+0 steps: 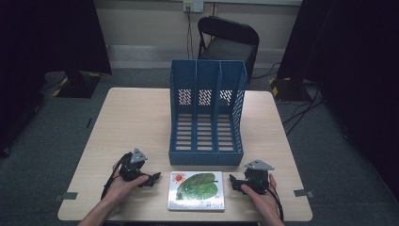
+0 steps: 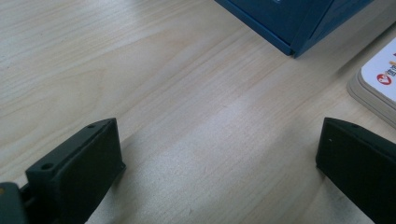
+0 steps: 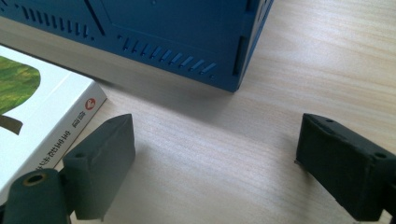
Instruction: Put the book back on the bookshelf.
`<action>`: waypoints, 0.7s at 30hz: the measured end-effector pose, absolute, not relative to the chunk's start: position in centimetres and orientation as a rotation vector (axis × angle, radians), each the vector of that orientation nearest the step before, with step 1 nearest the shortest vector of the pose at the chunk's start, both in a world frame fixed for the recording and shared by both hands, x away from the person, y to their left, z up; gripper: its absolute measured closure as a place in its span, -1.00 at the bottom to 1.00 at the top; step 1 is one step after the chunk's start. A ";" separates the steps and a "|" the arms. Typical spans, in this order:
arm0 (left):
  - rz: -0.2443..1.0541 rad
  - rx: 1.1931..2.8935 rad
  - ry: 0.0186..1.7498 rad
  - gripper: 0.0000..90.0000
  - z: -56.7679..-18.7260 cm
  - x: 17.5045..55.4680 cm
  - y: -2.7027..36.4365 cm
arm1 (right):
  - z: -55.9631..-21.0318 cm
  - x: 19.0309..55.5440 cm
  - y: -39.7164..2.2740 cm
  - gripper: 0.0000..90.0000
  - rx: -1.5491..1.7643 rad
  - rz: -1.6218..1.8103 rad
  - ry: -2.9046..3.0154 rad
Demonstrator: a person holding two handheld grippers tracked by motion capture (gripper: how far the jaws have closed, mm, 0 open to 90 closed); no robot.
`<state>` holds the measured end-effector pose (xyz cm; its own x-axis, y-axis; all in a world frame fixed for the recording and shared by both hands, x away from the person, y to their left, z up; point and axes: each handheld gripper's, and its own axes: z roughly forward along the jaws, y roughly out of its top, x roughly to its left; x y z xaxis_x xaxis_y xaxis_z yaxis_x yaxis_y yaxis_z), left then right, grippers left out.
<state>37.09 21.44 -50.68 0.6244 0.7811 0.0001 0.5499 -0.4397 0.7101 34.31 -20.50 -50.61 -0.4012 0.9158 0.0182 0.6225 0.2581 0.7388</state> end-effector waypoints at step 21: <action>0.310 2.087 1.084 -0.42 -48.6 36.3 21.4 | -48.6 33.5 -19.7 -0.48 1.402 0.924 2.221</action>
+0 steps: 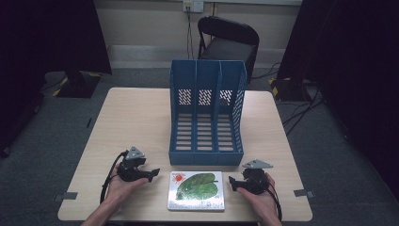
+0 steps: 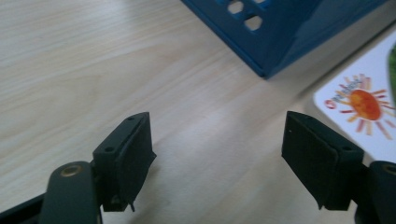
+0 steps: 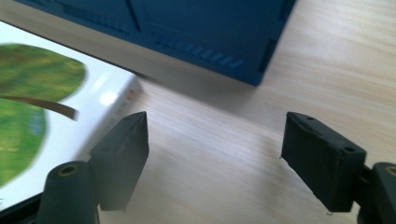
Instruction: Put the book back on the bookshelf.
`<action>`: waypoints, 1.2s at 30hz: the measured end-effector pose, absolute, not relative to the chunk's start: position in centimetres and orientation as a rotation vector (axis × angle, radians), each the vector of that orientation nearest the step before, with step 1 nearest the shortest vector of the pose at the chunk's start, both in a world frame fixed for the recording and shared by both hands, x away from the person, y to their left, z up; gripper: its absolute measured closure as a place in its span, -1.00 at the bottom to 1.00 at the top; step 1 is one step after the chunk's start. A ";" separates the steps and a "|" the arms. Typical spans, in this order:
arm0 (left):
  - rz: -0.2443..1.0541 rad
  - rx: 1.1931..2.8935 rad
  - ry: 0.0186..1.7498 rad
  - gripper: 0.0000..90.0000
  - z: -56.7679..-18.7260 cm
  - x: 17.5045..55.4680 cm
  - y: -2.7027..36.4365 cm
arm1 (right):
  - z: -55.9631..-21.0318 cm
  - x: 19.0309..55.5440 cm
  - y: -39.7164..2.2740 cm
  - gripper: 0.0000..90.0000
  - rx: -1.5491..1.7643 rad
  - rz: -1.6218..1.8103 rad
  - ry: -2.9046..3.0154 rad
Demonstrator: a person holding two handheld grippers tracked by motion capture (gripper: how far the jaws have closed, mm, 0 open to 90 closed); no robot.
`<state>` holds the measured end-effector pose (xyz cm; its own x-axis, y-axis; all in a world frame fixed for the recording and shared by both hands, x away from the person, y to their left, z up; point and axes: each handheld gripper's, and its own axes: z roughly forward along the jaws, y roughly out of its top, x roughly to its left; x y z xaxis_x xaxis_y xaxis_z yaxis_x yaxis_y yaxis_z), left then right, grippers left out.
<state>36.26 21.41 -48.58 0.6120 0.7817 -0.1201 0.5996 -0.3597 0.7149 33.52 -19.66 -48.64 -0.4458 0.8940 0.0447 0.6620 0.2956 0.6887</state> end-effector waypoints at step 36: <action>0.054 2.147 0.942 -0.04 -49.2 35.0 15.9 | -48.4 30.6 -15.6 -0.07 1.157 1.087 2.529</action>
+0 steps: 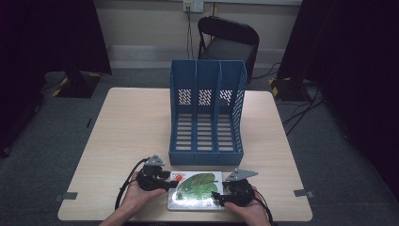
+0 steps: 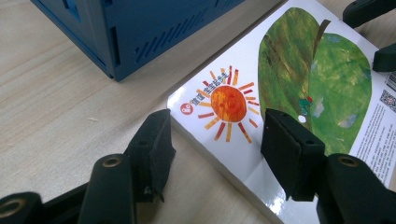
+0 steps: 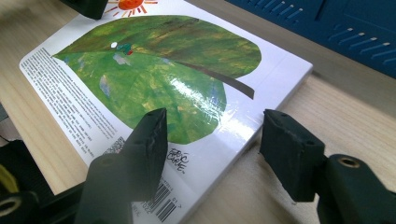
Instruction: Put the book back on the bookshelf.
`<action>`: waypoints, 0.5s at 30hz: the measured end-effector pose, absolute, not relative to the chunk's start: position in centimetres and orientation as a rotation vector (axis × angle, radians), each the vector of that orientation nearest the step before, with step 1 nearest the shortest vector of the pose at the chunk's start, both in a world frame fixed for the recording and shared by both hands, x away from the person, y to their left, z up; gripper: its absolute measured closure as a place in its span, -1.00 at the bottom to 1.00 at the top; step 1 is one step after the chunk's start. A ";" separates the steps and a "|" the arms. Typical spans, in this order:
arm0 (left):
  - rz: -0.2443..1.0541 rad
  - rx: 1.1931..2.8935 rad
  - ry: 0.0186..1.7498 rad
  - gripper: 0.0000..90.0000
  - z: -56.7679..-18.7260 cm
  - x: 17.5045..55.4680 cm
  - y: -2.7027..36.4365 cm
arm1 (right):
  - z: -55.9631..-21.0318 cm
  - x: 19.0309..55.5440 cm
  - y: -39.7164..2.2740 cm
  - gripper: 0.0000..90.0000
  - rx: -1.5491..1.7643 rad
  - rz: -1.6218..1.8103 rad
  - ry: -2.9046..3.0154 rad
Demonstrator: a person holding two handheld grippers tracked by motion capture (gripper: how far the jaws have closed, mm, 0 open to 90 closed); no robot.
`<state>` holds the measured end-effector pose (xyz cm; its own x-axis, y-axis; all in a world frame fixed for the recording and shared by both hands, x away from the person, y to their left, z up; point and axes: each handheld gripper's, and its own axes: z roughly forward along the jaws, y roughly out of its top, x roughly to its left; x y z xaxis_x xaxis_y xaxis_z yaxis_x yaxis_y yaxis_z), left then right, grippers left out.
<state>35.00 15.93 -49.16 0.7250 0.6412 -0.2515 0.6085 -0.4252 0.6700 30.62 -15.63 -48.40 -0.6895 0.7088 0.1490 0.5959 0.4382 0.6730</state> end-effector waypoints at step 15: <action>0.070 2.147 0.946 -0.20 -49.2 35.3 16.1 | -48.4 30.6 -14.9 -0.07 1.121 1.090 2.561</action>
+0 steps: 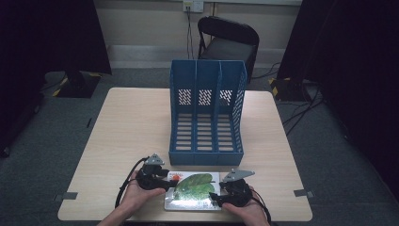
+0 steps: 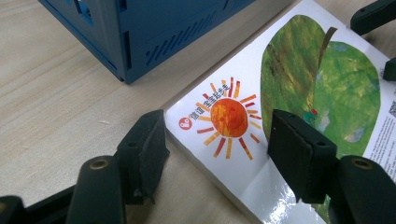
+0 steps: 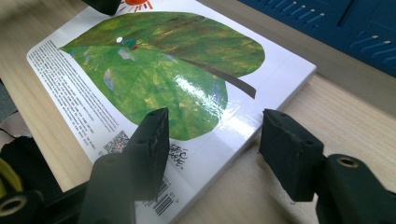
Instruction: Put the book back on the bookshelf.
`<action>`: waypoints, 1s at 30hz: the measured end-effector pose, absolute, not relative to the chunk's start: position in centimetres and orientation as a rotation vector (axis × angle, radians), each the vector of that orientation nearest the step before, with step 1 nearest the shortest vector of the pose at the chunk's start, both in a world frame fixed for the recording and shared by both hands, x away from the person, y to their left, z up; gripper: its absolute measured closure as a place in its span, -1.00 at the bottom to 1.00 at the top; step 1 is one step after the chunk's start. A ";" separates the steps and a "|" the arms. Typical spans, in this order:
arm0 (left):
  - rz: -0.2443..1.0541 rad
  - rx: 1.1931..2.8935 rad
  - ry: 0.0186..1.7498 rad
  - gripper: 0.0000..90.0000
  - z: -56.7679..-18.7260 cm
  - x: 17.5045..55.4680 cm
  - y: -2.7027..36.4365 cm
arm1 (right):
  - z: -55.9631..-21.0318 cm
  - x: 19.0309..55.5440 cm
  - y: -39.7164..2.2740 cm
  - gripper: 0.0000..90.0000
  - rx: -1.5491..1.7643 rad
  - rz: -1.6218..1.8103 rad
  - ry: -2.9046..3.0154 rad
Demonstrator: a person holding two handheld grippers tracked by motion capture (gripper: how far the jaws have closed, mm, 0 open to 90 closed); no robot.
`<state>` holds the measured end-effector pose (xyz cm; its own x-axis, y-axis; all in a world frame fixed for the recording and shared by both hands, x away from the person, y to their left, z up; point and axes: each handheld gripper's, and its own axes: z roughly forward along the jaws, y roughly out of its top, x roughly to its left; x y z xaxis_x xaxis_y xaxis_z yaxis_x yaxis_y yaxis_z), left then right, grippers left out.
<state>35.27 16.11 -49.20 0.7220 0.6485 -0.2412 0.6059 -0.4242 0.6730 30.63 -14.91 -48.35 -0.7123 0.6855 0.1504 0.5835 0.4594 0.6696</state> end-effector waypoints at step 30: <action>-0.011 2.029 0.974 -0.23 -49.2 35.8 16.7 | -48.7 29.8 -14.2 -0.67 1.047 1.067 2.648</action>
<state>35.77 16.73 -49.19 0.6946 0.6319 -0.3437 0.6393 -0.3232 0.6977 29.84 -14.24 -48.73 -0.7585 0.6333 0.1534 0.5627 0.5180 0.6442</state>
